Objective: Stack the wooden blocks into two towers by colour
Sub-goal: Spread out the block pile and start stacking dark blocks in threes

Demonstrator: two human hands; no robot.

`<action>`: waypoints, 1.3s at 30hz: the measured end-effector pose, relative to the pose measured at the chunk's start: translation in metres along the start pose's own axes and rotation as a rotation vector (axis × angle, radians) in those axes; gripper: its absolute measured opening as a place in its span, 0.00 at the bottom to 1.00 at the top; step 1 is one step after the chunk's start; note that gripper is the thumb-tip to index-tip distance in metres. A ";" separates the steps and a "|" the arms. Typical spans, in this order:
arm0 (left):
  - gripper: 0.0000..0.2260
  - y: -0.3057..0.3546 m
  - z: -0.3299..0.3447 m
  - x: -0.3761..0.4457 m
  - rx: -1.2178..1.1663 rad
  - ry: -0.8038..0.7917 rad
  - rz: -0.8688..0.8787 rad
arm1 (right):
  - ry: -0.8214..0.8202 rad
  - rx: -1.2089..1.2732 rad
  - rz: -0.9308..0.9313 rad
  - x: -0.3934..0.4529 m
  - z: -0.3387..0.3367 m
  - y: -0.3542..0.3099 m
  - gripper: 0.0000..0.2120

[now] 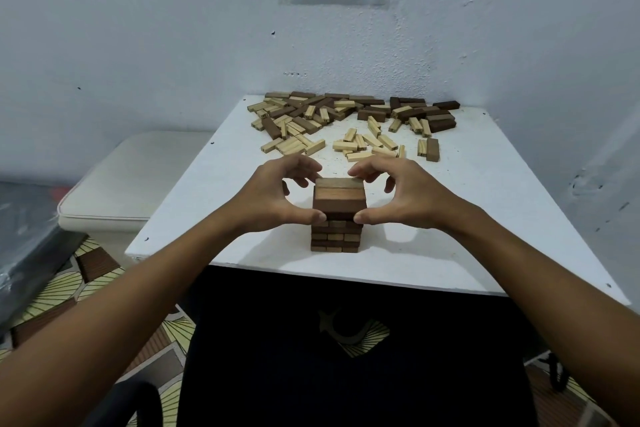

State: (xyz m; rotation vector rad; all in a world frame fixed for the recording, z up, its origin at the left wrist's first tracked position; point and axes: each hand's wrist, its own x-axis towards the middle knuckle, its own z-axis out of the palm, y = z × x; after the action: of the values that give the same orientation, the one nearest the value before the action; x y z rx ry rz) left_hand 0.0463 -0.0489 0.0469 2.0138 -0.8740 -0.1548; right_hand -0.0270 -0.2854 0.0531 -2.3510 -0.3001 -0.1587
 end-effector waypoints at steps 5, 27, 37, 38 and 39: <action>0.34 -0.002 0.000 -0.002 0.014 -0.007 -0.004 | -0.014 -0.030 0.006 0.001 0.002 0.000 0.28; 0.33 -0.002 0.001 -0.007 0.034 -0.003 -0.043 | -0.024 -0.037 0.032 0.000 0.005 0.001 0.24; 0.30 -0.007 0.008 -0.011 -0.022 0.044 -0.058 | 0.047 0.066 0.090 -0.004 0.007 -0.001 0.26; 0.27 -0.007 0.011 -0.012 -0.068 0.068 -0.077 | 0.095 0.121 0.110 -0.004 0.008 -0.002 0.26; 0.25 -0.006 0.016 -0.013 -0.127 0.098 -0.106 | 0.146 0.193 0.133 -0.005 0.011 -0.003 0.26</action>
State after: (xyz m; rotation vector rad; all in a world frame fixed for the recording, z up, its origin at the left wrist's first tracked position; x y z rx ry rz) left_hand 0.0330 -0.0498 0.0295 1.9328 -0.6799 -0.1652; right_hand -0.0320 -0.2761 0.0464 -2.1467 -0.0836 -0.2260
